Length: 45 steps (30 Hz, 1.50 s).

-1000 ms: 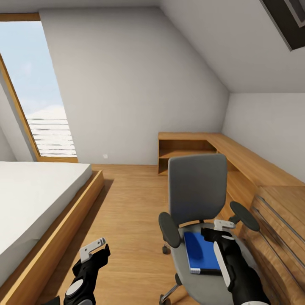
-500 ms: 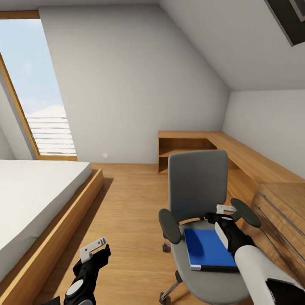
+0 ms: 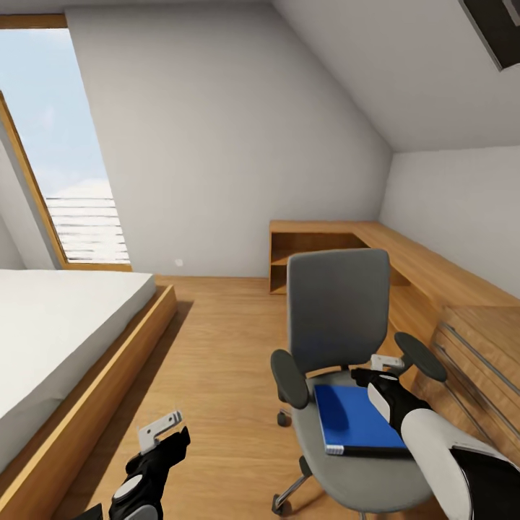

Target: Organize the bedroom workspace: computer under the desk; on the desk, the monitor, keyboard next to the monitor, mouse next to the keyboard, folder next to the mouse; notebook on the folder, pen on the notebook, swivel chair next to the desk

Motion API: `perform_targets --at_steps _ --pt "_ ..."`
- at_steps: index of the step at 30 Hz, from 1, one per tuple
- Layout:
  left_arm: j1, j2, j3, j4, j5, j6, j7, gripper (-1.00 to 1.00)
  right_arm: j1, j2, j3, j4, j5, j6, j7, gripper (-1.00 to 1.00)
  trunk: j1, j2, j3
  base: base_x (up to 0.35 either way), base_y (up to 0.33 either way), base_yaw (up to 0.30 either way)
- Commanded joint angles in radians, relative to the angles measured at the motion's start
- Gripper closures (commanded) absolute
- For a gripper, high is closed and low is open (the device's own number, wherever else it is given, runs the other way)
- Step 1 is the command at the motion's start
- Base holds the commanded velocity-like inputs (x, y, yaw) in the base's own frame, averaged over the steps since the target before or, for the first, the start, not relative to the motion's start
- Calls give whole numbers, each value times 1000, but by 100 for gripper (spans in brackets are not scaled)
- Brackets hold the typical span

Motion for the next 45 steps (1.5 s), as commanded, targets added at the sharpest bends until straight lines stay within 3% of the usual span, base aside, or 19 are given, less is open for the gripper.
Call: perform_targets --at_steps 1,4,7,10,12,13,15,25,32,41,45 --pt "-2 1 0 1 10 27 1 -100 0 0 -3 -2 3 6 -1 -100 4 -8 -4 0 0 0" --pt "-2 1 4 3 23 76 0 -100 0 0 -3 -1 2 5 -1 -100 15 -29 -14 0 0 0" --pt "-2 -5 7 6 61 129 -11 -100 0 -1 -3 -1 2 5 0 -100 27 -50 -23 0 0 0" --pt "-2 -25 22 26 104 217 -62 -100 0 2 -3 -1 1 3 2 -100 38 -71 -32 0 0 0" --pt "-2 -31 55 40 118 272 -115 -100 1 3 -3 -1 0 2 3 -100 38 -71 -32 0 0 0" --pt "-2 -34 90 47 124 307 -168 -100 1 3 -3 -1 0 2 3 -100 38 -71 -32 0 0 0" --pt "-2 -36 115 51 129 330 -209 -100 1 3 -3 -2 0 2 3 -100 38 -71 -32 0 0 0" --pt "-2 -38 123 54 131 343 -233 -100 1 3 -3 4 0 3 4 -100 38 -71 -32 128 0 0" --pt "-2 -41 107 47 88 342 -235 -100 1 2 -3 4 0 4 3 -100 38 -71 -32 50 0 0" --pt "-2 -42 103 42 72 341 -231 -100 1 2 -3 4 1 10 0 -100 73 -134 -61 3 0 0" --pt "-2 -44 96 46 75 342 -233 -100 1 4 -3 4 1 11 0 -100 73 -134 -61 0 0 0"
